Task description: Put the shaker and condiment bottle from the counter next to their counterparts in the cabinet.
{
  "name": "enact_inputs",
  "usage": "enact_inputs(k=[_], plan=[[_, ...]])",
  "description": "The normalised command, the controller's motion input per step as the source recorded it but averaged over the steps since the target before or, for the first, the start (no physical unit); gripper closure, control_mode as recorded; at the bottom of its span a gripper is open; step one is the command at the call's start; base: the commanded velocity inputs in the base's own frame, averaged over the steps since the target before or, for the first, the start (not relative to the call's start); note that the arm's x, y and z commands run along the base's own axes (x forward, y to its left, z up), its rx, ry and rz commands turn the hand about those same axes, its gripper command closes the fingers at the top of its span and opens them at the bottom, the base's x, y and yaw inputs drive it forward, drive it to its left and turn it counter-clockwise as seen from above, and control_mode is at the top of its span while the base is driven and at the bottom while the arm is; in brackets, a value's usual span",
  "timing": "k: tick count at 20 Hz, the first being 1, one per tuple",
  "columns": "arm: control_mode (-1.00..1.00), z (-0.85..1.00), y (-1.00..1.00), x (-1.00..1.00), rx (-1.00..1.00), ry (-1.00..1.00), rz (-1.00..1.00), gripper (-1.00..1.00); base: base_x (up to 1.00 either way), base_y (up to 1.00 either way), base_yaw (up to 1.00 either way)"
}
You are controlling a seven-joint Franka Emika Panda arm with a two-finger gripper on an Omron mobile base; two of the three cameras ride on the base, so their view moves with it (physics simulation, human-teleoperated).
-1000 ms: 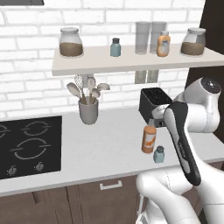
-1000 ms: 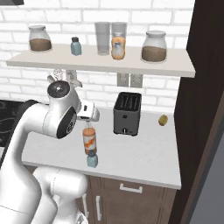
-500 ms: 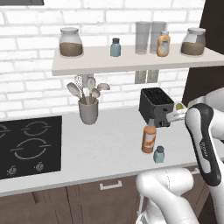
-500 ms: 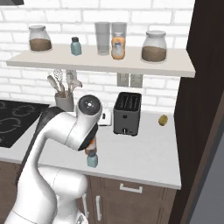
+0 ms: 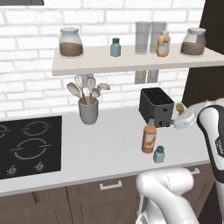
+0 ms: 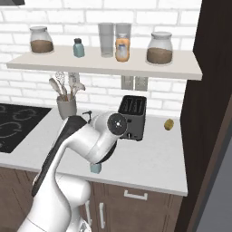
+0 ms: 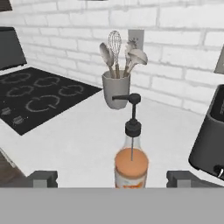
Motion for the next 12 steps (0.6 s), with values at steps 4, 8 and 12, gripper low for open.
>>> enact_inputs(k=[4, 8, 12], plan=[[-1.0, -0.34, 0.0, 0.09, 0.0, -0.25, 0.24, -1.0, 0.0, 0.0, 0.0], [-1.0, -0.03, 0.0, 0.34, 0.0, -0.13, 0.12, -1.0, 0.0, 0.0, 0.0], [-1.0, 0.0, 0.0, 0.3, 0.0, -0.09, 0.11, -1.0, 0.0, 0.0, 0.0]])
